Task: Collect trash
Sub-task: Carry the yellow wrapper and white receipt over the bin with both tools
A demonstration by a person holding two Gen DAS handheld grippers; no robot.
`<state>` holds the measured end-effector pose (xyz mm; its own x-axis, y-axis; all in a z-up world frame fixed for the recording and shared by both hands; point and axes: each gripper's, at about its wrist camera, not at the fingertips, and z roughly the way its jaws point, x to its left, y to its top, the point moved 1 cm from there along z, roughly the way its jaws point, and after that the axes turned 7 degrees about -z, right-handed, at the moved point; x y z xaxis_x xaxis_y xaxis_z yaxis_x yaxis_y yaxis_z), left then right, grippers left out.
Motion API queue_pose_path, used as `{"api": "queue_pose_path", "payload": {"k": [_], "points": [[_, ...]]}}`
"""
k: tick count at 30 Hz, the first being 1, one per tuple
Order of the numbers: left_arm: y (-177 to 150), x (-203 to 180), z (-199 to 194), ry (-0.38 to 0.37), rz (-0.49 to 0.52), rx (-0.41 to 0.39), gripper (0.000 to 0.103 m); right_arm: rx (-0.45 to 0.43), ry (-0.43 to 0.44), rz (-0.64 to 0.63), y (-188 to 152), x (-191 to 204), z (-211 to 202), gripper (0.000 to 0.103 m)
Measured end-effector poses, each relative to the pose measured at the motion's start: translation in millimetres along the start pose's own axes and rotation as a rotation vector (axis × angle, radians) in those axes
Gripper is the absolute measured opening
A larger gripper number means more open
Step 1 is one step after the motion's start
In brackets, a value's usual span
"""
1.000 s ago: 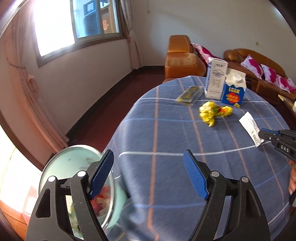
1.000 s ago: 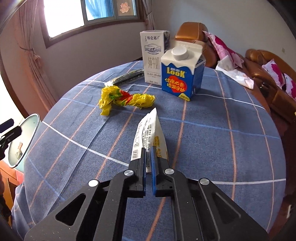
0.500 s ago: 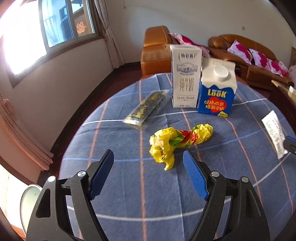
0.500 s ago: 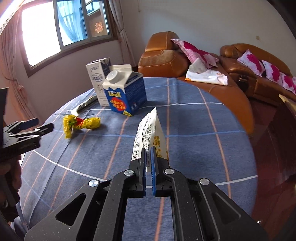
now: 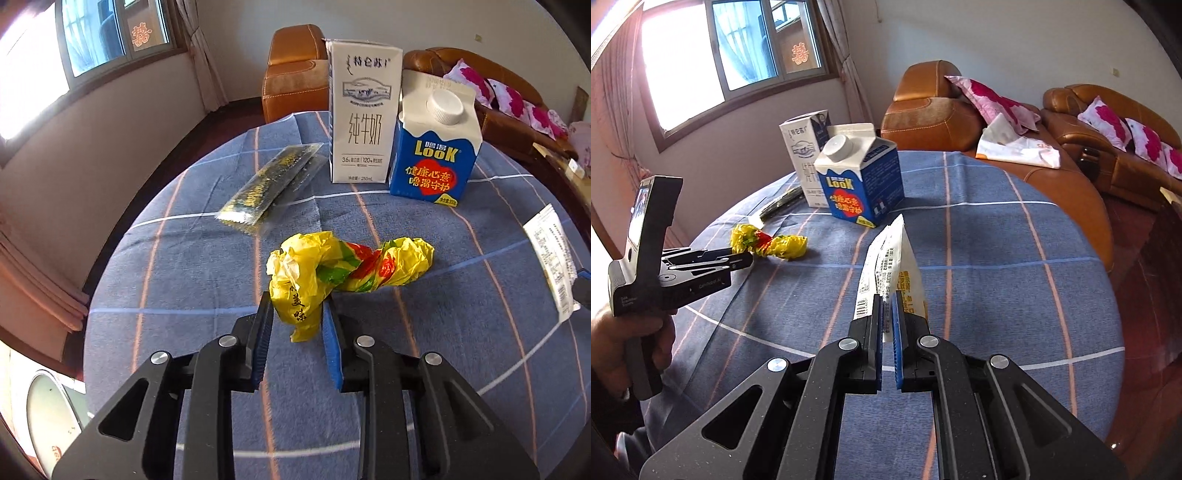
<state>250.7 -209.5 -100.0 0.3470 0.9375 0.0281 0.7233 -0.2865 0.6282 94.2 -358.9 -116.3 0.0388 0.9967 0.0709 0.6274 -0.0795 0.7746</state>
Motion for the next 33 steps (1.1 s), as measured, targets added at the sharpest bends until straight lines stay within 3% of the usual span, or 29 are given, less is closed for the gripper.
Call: {"api": "queue_pose_path", "payload": {"k": [13,33], "points": [[-54,60,-82,0.036,-0.073,-0.070,0.026,-0.030,0.044,-0.079,6,64,-3,0.006],[-112,125,-134,0.102,-0.160,-0.115,0.026,-0.054,0.121,-0.202,-3,158,-7,0.006]]}}
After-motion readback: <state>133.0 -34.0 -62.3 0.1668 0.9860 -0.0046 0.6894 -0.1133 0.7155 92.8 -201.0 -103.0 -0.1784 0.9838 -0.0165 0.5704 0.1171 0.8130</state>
